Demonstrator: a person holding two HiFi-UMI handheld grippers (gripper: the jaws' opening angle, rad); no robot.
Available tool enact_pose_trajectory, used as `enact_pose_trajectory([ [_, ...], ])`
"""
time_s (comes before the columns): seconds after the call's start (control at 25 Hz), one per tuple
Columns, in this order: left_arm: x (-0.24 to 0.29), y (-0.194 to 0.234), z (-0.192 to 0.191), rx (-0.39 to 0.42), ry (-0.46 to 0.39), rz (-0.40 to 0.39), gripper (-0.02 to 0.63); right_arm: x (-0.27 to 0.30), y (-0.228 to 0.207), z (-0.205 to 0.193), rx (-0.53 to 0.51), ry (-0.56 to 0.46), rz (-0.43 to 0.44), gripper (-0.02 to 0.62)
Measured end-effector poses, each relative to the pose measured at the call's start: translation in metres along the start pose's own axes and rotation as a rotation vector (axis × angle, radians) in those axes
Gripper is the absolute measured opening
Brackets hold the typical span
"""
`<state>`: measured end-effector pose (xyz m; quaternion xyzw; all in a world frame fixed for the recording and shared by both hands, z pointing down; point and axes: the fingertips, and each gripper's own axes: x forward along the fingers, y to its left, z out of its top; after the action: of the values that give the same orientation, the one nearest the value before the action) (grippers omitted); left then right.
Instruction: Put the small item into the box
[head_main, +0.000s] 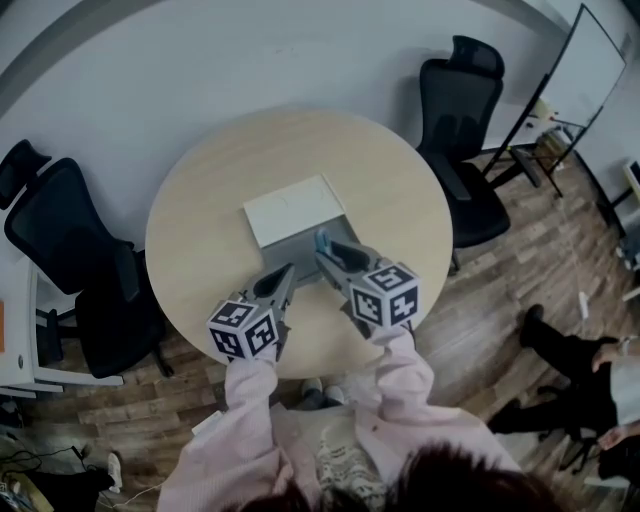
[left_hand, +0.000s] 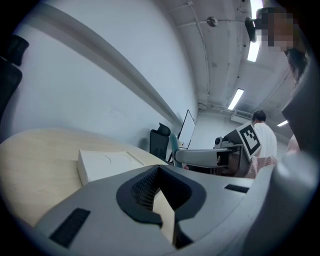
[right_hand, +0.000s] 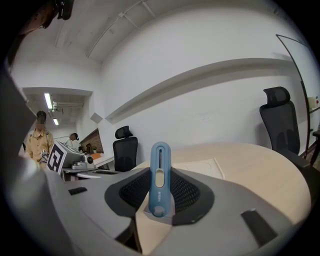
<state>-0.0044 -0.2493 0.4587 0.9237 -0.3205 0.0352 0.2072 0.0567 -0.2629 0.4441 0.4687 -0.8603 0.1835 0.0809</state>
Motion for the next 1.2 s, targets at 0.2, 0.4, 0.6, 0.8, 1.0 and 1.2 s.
enact_pose_trajectory([
  [0.2, 0.002, 0.007, -0.006, -0.03, 0.004, -0.023, 0.009, 0.008, -0.004, -0.004, 0.005, 0.014, -0.022, 0.126],
  [0.4, 0.001, 0.01, -0.011, -0.034, 0.024, -0.03, 0.009, 0.012, -0.005, -0.009, 0.009, 0.024, -0.034, 0.126],
  [0.6, 0.0, 0.018, -0.018, -0.043, 0.04, -0.026, 0.009, 0.021, -0.004, -0.018, 0.004, 0.047, -0.031, 0.126],
  [0.8, 0.006, 0.022, -0.018, -0.068, 0.04, -0.001, 0.009, 0.028, -0.008, -0.019, -0.01, 0.083, -0.002, 0.126],
  [1.0, 0.015, 0.03, -0.021, -0.116, 0.033, 0.041, 0.009, 0.036, -0.018, -0.02, -0.038, 0.135, 0.034, 0.126],
  [1.2, 0.022, 0.036, -0.027, -0.143, 0.04, 0.076, 0.009, 0.046, -0.029, -0.023, -0.056, 0.176, 0.066, 0.126],
])
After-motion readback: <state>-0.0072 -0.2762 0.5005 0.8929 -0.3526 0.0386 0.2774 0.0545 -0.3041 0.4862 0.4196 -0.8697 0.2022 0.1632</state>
